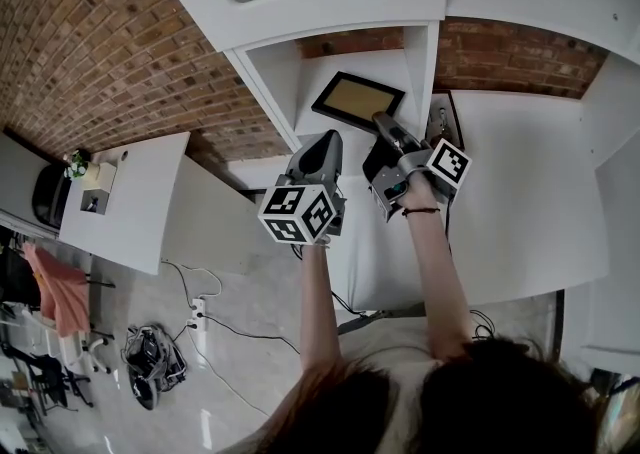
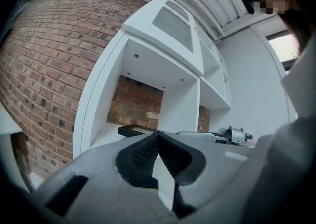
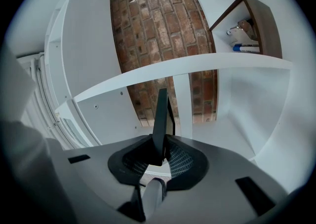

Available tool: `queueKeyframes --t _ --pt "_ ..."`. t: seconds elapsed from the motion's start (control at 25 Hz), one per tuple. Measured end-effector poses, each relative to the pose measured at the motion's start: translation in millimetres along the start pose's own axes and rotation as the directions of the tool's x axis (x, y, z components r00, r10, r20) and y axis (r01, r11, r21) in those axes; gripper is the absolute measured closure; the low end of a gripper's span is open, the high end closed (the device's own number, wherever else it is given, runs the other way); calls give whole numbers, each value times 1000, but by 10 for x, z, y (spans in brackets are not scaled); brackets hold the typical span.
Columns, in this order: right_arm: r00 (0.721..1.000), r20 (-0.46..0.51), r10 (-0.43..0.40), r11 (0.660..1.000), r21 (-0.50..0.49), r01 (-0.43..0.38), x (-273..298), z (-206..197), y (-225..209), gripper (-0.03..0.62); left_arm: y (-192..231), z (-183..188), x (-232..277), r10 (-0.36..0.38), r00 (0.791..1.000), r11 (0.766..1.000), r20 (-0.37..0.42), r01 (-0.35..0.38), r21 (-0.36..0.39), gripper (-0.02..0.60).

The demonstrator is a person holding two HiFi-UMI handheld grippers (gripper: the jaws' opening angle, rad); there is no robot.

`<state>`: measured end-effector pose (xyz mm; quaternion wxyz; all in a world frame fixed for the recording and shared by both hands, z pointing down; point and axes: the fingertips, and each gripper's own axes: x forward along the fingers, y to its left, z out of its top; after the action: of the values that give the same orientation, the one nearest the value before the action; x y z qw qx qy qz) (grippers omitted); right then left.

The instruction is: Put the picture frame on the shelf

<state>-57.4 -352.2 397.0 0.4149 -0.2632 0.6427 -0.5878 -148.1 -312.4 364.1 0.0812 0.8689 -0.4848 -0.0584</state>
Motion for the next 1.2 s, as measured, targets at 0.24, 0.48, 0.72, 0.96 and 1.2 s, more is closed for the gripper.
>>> queueKeyframes --t 0.24,0.48,0.72,0.96,1.2 --pt "1000 11 -16 1000 13 15 24 28 -64 525 20 -53 68 -10 1000 1000 -6 10 -9 571" --pt "1000 6 -16 1000 14 16 57 22 -52 525 40 -65 103 -14 1000 1000 -10 14 -13 571" --pt "999 0 -33 999 3 33 40 15 -76 525 51 -90 128 -17 1000 1000 -15 17 -17 571" --pt "999 1 -50 999 21 50 32 -19 -103 525 45 -121 150 -25 1000 999 -18 25 -21 571" --pt "998 4 -60 998 25 60 34 -27 -106 525 45 -140 171 -31 999 999 -26 31 -20 571"
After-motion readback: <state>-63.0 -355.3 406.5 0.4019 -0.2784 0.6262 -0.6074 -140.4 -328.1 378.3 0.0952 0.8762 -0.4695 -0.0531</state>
